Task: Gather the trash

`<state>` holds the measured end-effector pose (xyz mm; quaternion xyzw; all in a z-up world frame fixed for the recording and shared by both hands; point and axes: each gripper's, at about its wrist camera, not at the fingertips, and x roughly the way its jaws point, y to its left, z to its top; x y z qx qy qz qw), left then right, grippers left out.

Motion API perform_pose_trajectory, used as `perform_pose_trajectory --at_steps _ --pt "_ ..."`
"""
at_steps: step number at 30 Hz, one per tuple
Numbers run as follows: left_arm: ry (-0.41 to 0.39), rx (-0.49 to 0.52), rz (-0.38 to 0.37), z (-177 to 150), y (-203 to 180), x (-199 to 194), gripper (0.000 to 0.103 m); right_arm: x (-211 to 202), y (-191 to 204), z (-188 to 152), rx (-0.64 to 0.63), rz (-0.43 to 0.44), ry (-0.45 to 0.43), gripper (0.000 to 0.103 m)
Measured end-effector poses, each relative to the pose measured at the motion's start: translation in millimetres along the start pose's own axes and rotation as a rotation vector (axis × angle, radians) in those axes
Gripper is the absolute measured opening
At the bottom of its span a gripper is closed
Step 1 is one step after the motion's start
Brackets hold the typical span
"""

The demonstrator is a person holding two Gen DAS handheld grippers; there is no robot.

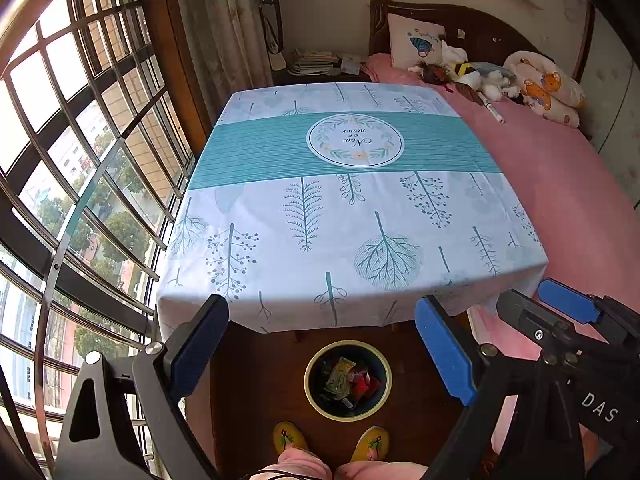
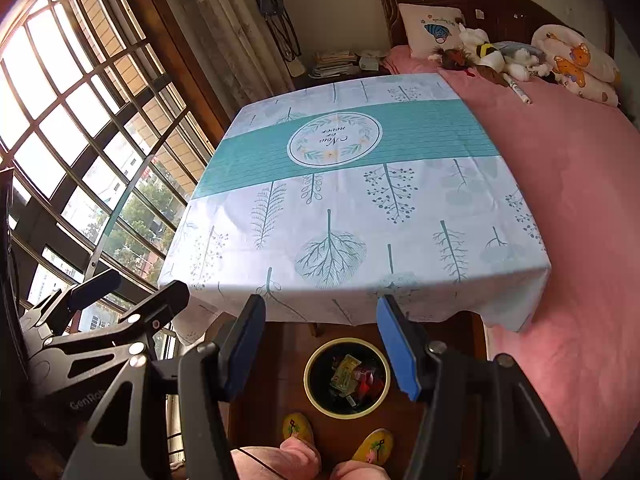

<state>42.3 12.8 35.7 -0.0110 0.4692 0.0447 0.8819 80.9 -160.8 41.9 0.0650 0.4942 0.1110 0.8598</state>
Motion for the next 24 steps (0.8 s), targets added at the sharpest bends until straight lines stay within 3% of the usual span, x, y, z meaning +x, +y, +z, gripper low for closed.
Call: perform_pose_trajectory --at_steps 24 --pt "0.019 -0.009 -0.002 -1.4 -1.4 5.5 0.093 8.3 0.1 -4.4 0.014 0.004 0.017 0.058"
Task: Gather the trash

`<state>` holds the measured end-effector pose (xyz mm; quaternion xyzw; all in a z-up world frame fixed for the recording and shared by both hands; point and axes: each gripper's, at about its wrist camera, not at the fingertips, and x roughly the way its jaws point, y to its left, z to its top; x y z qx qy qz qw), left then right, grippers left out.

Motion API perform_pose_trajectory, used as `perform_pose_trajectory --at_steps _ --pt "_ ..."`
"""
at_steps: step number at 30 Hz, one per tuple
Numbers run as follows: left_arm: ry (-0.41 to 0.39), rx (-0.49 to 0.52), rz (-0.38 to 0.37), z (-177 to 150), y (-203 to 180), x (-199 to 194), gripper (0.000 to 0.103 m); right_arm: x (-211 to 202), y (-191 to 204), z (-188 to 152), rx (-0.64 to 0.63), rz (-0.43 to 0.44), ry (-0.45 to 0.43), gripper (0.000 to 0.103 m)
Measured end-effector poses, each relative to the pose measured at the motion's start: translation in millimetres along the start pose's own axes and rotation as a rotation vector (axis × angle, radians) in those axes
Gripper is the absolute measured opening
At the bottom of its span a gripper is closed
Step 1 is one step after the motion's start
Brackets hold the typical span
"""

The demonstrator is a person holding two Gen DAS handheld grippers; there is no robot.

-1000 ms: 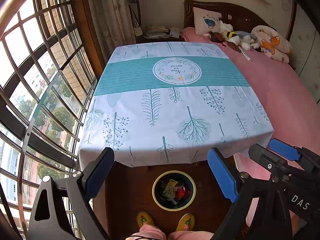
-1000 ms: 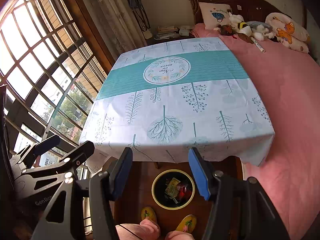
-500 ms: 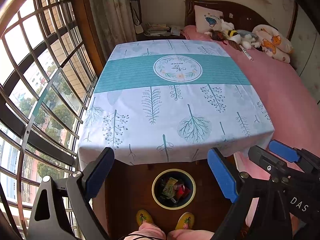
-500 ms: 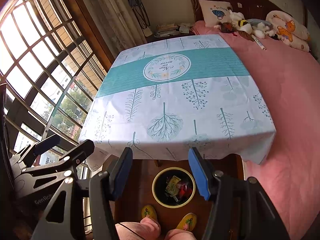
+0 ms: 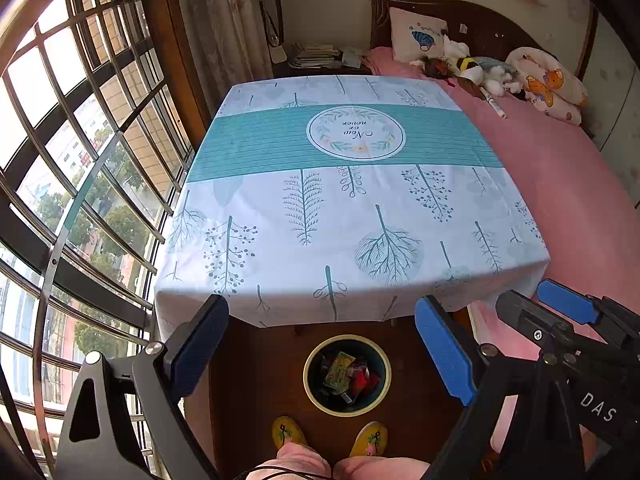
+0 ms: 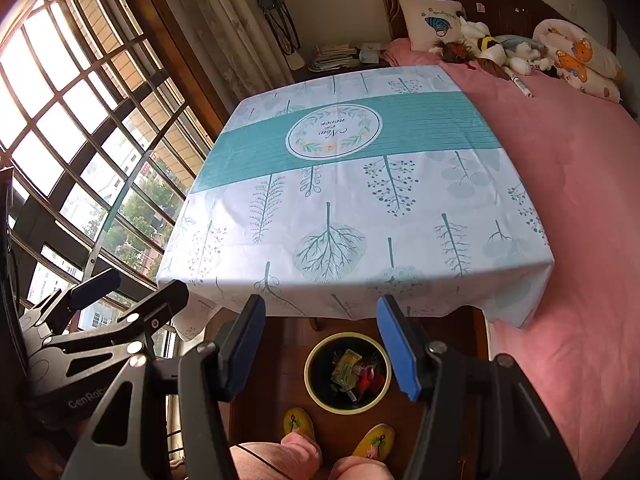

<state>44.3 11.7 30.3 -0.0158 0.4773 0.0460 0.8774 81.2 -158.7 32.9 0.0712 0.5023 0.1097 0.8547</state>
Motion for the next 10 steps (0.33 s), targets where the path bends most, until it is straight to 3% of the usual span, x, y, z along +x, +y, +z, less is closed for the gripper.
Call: perform_pose_trajectory --at_steps 10 --pt "0.003 -0.001 0.000 -0.7 0.8 2.0 0.093 0.7 -0.6 0.0 -0.001 0.001 0.001 0.058"
